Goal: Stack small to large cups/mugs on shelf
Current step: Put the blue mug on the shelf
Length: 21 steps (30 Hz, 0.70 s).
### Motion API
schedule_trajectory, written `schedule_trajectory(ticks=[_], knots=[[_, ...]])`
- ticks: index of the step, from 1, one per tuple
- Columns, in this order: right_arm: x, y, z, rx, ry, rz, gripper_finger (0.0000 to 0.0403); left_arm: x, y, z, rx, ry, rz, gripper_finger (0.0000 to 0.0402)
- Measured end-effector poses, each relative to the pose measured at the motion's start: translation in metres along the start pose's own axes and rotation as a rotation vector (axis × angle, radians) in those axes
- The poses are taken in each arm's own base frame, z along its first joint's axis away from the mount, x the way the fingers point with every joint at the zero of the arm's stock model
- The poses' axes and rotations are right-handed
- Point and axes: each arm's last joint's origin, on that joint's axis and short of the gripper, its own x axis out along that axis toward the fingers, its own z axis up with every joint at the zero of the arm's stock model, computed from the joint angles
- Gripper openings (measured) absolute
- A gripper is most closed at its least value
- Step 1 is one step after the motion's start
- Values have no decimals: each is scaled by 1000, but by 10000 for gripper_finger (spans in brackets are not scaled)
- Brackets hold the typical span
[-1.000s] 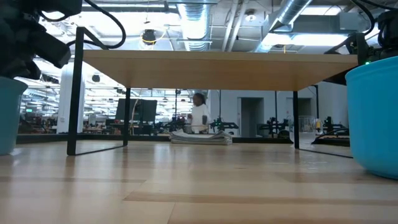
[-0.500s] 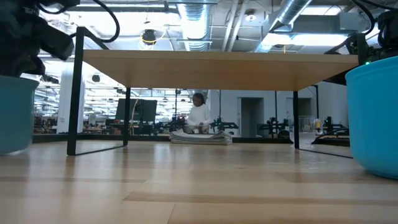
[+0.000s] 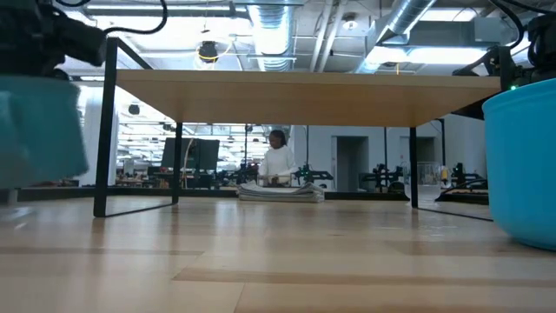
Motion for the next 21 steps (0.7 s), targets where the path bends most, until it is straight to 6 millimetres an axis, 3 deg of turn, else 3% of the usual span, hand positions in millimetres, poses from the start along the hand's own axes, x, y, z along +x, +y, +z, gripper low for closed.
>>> schedule_trajectory(ticks=[5, 13, 21], knots=[[0, 0, 0, 0, 0, 0, 63, -11, 2, 5, 3, -64, -35, 7], [0, 0, 0, -1, 0, -3, 63, -58, 6, 5, -32, -50, 16, 7], [0, 0, 0, -9, 4, -4, 63, -97, -5, 33, 63, -100, 70, 7]])
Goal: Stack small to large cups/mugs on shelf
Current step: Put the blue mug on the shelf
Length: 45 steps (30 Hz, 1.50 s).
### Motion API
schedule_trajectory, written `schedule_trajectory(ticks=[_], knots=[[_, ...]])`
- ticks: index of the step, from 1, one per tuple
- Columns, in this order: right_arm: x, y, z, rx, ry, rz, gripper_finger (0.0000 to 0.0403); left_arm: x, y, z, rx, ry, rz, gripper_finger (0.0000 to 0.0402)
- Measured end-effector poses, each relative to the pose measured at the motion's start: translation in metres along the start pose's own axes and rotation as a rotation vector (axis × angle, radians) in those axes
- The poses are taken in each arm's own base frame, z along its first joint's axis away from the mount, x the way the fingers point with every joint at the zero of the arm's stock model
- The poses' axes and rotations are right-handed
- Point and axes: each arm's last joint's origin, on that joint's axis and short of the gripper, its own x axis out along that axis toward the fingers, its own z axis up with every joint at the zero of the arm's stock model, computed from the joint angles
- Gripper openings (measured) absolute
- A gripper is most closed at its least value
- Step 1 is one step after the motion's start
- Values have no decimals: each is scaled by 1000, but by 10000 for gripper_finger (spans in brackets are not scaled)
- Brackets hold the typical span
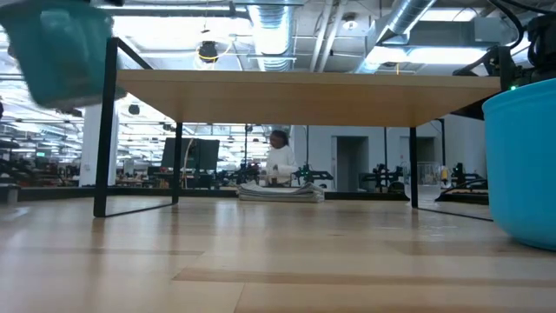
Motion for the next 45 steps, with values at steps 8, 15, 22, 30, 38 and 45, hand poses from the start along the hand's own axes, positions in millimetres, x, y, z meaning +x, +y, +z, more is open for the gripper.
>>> schedule_trajectory(ticks=[8, 15, 22, 30, 38, 45], knots=[[0, 0, -1, -2, 7, 0, 63, -34, 0, 24, 40, 8, 53, 7], [0, 0, -1, -2, 8, 2, 63, -41, -3, 49, 122, 0, 37, 7], [0, 0, -1, -2, 9, 3, 63, -32, -4, 77, 213, 45, 11, 7], [0, 0, -1, 9, 9, 6, 63, -40, -4, 122, 346, -19, 6, 7], [0, 1, -1, 13, 9, 8, 63, -52, -6, 154, 440, -87, -18, 7], [0, 1, -1, 13, 9, 8, 63, -19, -7, 187, 442, -8, 2, 7]])
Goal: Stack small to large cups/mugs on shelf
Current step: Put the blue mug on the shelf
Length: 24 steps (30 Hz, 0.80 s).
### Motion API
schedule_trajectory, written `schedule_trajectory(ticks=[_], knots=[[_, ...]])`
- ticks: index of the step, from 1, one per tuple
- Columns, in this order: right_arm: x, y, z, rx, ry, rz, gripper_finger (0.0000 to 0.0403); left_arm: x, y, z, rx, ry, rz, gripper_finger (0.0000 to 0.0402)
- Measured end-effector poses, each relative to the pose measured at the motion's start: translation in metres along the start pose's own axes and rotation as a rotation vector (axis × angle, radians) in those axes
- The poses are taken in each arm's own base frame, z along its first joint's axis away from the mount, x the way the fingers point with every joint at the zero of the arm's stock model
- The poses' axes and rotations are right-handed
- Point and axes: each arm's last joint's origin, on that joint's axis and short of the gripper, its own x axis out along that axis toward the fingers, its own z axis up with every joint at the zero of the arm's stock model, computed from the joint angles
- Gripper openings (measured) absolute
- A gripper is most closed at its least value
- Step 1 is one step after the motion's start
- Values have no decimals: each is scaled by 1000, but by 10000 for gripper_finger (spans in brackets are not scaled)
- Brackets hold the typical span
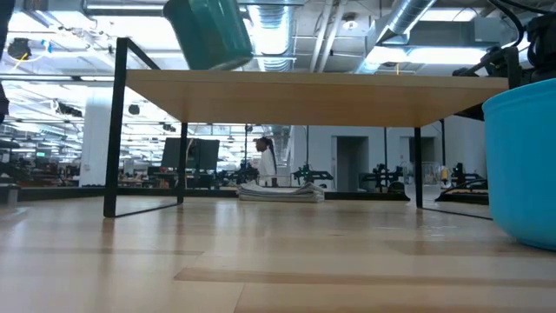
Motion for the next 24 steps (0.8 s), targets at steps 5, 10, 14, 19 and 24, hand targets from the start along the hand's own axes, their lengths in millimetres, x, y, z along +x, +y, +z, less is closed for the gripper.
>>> schedule_trajectory(ticks=[5, 10, 14, 19, 24], knots=[[0, 0, 0, -5, 1, 0, 63, 7, 3, 12, -53, -12, -72, 7], [0, 0, 0, -15, 1, -3, 63, 7, 5, 16, -108, -23, -90, 7], [0, 0, 0, -16, 4, -1, 63, 11, 5, 18, -170, -3, -92, 7], [0, 0, 0, -16, 5, -1, 63, 18, 0, 23, -134, 8, -131, 6], [0, 0, -1, -17, 7, -2, 63, 26, -3, 27, -110, 25, -147, 6]])
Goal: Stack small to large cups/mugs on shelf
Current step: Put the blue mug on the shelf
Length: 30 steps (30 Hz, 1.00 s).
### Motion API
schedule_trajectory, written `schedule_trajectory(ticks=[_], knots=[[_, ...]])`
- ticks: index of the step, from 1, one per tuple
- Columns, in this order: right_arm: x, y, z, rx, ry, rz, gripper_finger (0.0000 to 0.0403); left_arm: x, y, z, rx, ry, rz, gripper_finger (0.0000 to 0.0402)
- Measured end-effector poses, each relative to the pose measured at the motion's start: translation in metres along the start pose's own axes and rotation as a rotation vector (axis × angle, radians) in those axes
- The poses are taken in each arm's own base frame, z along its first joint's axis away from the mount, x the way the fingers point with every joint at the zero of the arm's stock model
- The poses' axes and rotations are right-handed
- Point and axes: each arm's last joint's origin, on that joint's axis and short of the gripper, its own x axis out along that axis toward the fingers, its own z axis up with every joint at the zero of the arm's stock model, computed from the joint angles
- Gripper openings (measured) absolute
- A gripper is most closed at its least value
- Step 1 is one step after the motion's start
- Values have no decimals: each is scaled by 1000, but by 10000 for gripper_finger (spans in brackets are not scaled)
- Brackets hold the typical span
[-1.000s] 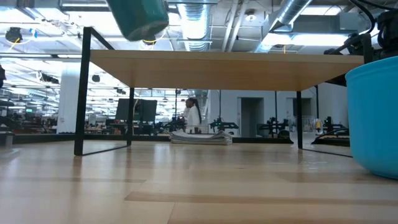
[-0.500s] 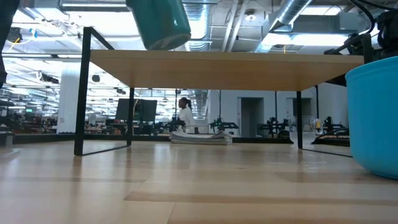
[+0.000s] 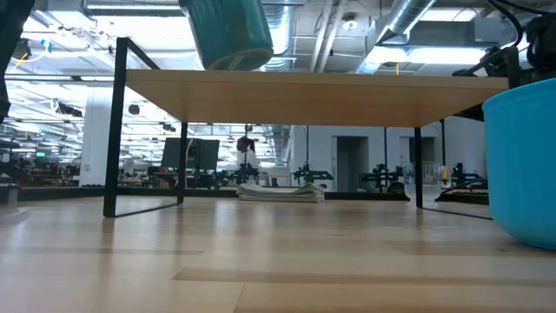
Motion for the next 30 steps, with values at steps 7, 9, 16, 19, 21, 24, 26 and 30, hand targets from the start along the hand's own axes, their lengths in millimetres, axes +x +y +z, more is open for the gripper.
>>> schedule_trajectory(ticks=[7, 9, 16, 19, 21, 24, 26, 30], knots=[[0, 0, 0, -1, 4, 0, 63, 10, 4, 5, -30, 28, 4, 6], [0, 0, 0, -1, 4, 1, 63, 12, 6, 5, -48, 33, 3, 6], [0, 0, 0, 14, 4, 3, 63, 19, 8, 8, -48, 48, -14, 6], [0, 0, 0, 13, 4, 3, 63, 21, 8, 9, -62, 53, -35, 6], [0, 0, 0, 9, 4, 3, 63, 21, 7, 10, -64, 48, -61, 6], [0, 0, 0, 8, 4, 3, 63, 21, 7, 9, -68, 51, -69, 6], [0, 0, 0, 8, 4, 3, 63, 21, 7, 9, -79, 49, -64, 6], [0, 0, 0, 7, 4, 3, 63, 21, 7, 9, -86, 52, -48, 6]])
